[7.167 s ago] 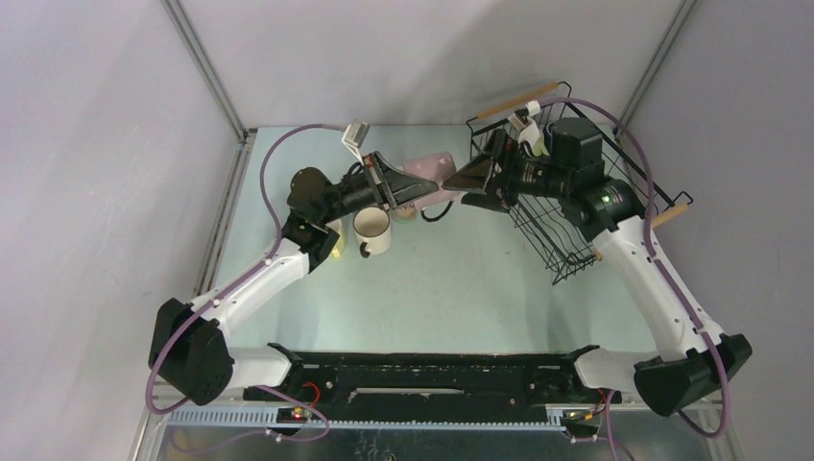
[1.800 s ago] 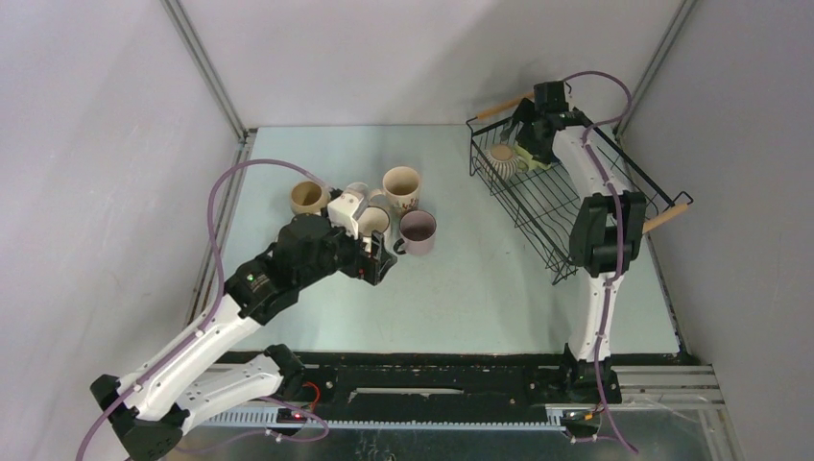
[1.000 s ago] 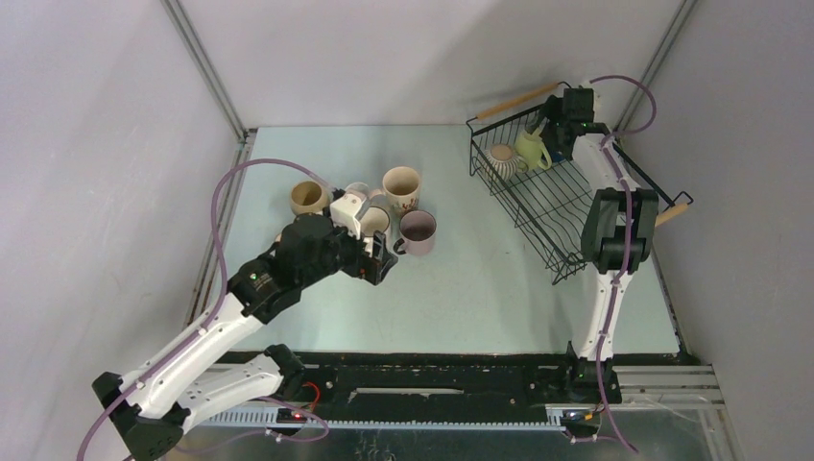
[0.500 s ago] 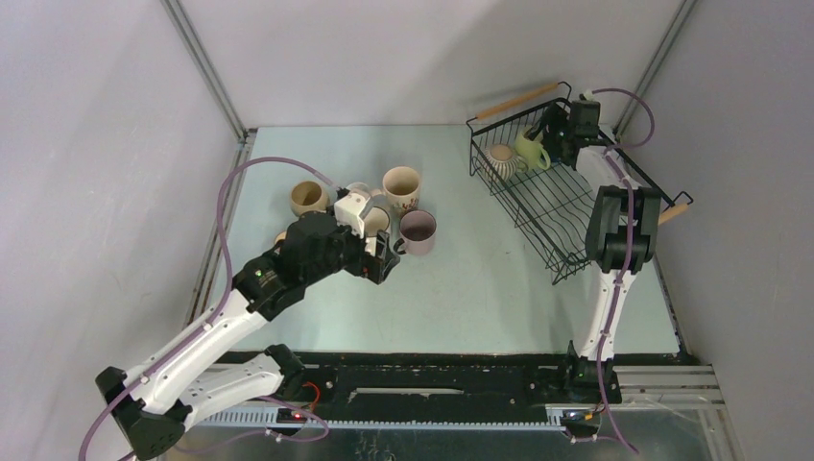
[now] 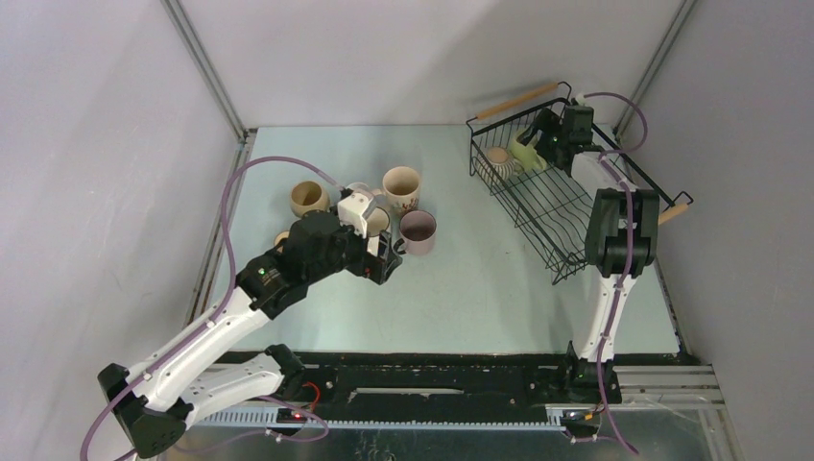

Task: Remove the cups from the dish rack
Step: Unload the cup from the dish rack.

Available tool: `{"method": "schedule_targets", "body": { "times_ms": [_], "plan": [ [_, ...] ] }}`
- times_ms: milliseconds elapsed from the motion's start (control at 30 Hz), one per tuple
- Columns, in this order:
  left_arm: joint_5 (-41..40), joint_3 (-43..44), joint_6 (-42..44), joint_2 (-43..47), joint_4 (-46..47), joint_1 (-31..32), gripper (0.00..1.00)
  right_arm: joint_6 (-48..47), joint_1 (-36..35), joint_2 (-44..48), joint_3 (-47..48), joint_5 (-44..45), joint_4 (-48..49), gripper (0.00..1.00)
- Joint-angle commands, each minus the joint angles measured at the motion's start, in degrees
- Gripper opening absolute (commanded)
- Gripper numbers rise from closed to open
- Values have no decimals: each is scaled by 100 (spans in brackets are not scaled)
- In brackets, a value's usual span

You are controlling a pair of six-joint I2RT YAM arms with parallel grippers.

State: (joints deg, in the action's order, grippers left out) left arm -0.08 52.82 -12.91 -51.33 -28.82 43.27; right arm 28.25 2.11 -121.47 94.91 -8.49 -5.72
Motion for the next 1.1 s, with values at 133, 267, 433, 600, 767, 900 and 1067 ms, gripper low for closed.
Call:
{"method": "schedule_targets", "body": {
  "times_ms": [133,267,433,600,767,900,1067],
  "plan": [
    [140,-125,132,-4,166,-8,100,-109,0,387,-267,-131,-8,100],
    [155,-114,131,-29,162,-7,100,40,110,535,-455,-378,269,100],
    [187,-105,130,-60,162,-9,100,64,193,594,-485,-618,433,100],
    [203,-105,128,-79,166,-10,100,24,200,585,-568,-747,516,100],
    [234,-105,122,-90,165,-10,100,10,235,661,-734,-874,761,100],
    [248,-101,113,-114,166,-11,100,-149,240,645,-631,-718,606,100],
    [265,-83,102,-139,163,-4,100,-638,69,606,-398,-104,-112,94]
  ]
}}
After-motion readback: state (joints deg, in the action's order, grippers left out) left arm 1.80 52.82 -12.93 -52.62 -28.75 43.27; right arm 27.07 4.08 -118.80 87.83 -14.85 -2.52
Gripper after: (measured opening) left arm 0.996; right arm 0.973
